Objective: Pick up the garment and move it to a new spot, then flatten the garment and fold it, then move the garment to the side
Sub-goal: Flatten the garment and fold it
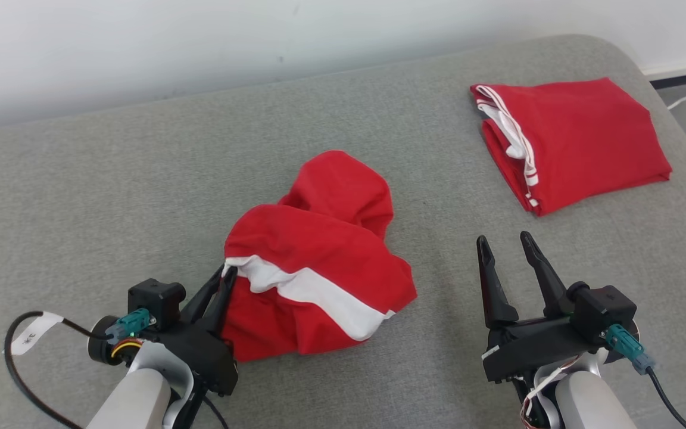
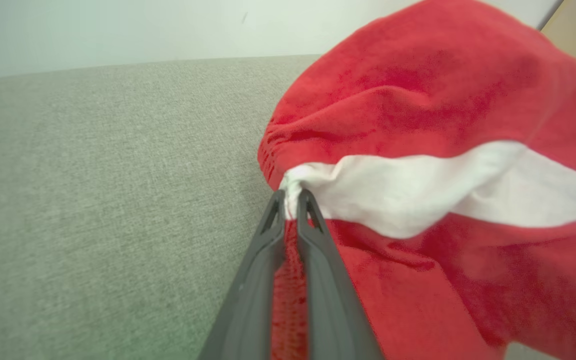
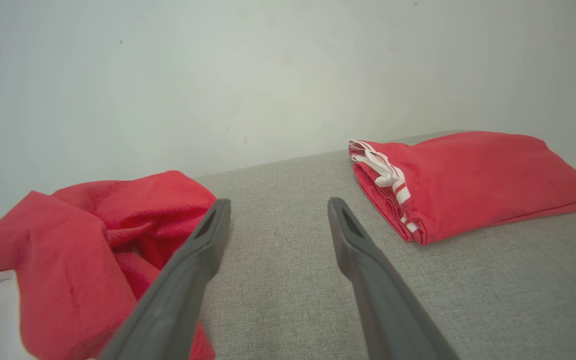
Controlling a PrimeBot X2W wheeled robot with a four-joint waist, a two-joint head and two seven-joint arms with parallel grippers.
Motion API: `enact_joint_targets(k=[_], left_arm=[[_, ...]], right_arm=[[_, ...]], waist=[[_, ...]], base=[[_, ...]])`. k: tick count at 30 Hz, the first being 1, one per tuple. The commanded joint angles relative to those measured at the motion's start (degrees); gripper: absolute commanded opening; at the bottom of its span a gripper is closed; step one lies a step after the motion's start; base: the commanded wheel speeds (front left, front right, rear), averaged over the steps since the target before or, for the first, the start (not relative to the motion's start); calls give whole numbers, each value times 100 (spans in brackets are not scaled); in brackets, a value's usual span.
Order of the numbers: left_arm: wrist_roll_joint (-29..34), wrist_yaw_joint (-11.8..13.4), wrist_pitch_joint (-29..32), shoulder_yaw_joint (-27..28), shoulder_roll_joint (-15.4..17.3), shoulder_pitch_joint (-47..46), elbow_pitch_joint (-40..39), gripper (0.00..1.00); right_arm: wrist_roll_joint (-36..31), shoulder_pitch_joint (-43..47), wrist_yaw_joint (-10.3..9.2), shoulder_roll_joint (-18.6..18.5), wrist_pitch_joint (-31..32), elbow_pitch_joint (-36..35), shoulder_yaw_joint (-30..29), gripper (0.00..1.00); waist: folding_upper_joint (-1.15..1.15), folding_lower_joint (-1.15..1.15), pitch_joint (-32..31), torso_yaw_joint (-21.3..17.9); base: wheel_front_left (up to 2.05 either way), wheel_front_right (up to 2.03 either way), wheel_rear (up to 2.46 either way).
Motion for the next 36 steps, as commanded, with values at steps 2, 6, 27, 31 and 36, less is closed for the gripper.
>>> enact_joint_targets(k=[2, 6, 27, 31, 36], left_arm=[[3, 83, -100, 18, -3, 108, -158, 0], [-12, 242, -175, 61, 38, 330, -561, 0], [-340, 1125, -277, 551, 482, 2513, -2511, 0], [-402, 1131, -336, 570, 438, 2597, -2456, 0], [-494, 1108, -447, 598, 381, 2683, -2265, 53]], right_arm=[[-4, 96, 3, -1, -12, 24, 5, 100], [42, 140, 3, -39, -12, 56, 9, 100], [126, 271, 3, -103, -12, 349, 94, 100], [140, 217, 3, -115, -12, 381, 102, 100], [148, 187, 2, -108, -12, 422, 95, 100]], waist=[[0, 0, -100, 152], [0, 0, -221, 378], [0, 0, -413, 1059], [0, 0, -384, 1083], [0, 0, -377, 1132]], base=[[0, 0, 0], [0, 0, 0], [0, 0, 0], [0, 0, 0], [0, 0, 0]])
